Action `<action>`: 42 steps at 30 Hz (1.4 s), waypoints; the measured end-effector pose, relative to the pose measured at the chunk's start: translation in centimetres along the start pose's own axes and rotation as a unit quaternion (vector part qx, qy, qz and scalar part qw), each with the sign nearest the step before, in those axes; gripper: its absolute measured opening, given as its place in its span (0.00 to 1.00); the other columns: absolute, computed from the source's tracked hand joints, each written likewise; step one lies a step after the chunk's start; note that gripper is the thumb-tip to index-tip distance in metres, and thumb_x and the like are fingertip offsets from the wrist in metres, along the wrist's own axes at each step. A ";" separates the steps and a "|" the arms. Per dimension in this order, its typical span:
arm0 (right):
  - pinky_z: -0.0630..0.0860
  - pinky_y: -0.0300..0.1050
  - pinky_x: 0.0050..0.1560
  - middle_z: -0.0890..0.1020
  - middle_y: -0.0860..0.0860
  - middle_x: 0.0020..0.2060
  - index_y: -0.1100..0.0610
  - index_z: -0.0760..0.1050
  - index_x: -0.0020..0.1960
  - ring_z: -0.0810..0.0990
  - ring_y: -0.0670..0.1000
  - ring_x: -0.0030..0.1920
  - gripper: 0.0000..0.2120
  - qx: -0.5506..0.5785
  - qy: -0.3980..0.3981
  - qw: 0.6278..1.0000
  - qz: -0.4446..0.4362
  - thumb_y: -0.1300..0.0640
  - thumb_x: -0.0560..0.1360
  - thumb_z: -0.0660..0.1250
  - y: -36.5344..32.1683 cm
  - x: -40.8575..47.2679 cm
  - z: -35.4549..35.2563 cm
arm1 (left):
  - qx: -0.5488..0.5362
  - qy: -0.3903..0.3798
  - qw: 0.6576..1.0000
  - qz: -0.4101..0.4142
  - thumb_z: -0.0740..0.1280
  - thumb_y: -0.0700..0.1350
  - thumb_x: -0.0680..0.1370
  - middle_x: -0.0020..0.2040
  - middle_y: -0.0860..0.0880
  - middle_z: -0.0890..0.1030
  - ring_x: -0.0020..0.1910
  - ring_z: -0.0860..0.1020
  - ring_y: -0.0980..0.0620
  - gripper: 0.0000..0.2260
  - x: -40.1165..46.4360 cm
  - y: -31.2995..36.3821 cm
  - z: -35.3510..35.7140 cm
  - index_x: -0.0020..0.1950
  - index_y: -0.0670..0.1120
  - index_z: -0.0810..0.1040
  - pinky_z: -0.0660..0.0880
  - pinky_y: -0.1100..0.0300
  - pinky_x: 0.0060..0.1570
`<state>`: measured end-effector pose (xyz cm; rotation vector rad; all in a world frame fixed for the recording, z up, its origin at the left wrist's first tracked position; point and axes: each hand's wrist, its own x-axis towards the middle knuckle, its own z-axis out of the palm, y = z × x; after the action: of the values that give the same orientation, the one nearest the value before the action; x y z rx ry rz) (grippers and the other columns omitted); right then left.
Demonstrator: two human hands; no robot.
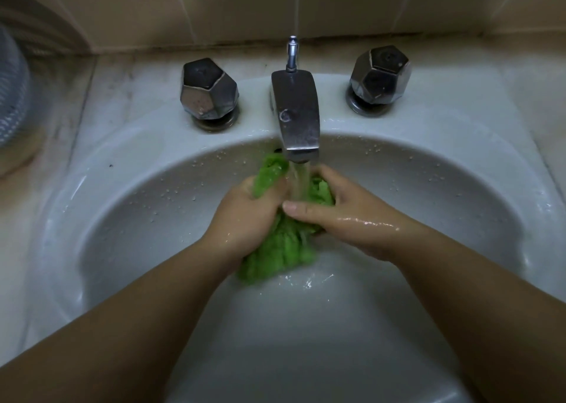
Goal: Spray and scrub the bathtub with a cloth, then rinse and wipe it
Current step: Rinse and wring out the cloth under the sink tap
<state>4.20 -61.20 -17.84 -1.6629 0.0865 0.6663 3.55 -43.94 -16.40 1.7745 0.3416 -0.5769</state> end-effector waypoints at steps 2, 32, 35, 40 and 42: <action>0.82 0.64 0.56 0.87 0.57 0.47 0.56 0.83 0.52 0.87 0.55 0.50 0.25 -0.031 0.068 0.997 -0.024 0.38 0.67 0.77 0.5 0.6 0.0 | 0.097 0.031 0.994 -0.048 0.57 0.71 0.80 0.46 0.51 0.86 0.47 0.83 0.48 0.28 -0.1 0.2 -0.3 0.52 0.49 0.85 0.77 0.52 0.54; 0.78 0.45 0.44 0.81 0.47 0.43 0.42 0.74 0.48 0.82 0.46 0.44 0.07 -0.122 0.217 0.945 -0.214 0.43 0.82 0.60 0.8 -0.5 5.0 | -0.085 0.035 0.994 0.065 0.64 0.50 0.71 0.44 0.48 0.86 0.48 0.86 0.44 0.09 -0.3 -0.5 0.4 0.45 0.59 0.82 0.81 0.38 0.55; 0.75 0.40 0.36 0.80 0.47 0.36 0.48 0.75 0.41 0.81 0.46 0.38 0.16 -0.106 0.258 0.944 -0.178 0.41 0.82 0.59 0.4 -0.1 4.7 | -0.033 0.034 0.994 0.103 0.64 0.56 0.81 0.42 0.55 0.86 0.44 0.85 0.56 0.09 -0.5 -0.5 0.5 0.45 0.59 0.82 0.79 0.55 0.50; 0.76 0.47 0.36 0.81 0.49 0.33 0.53 0.76 0.39 0.81 0.48 0.37 0.20 -0.141 0.231 0.959 -0.081 0.42 0.83 0.63 -0.2 0.7 3.4 | 0.034 0.065 0.992 0.100 0.59 0.53 0.84 0.33 0.50 0.82 0.33 0.79 0.58 0.19 -1.0 -0.3 1.0 0.38 0.48 0.78 0.72 0.68 0.33; 0.80 0.56 0.39 0.82 0.52 0.34 0.53 0.80 0.39 0.83 0.56 0.40 0.17 -0.113 0.211 0.968 -0.077 0.42 0.78 0.65 -0.3 1.1 3.3 | 0.024 0.078 0.995 0.061 0.61 0.51 0.82 0.30 0.49 0.79 0.33 0.79 0.53 0.19 -0.9 0.1 1.2 0.32 0.47 0.75 0.75 0.61 0.37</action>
<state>4.03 -57.73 -18.31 -1.9895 0.1897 0.2003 2.63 -45.03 -16.02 1.8785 0.3268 -0.3631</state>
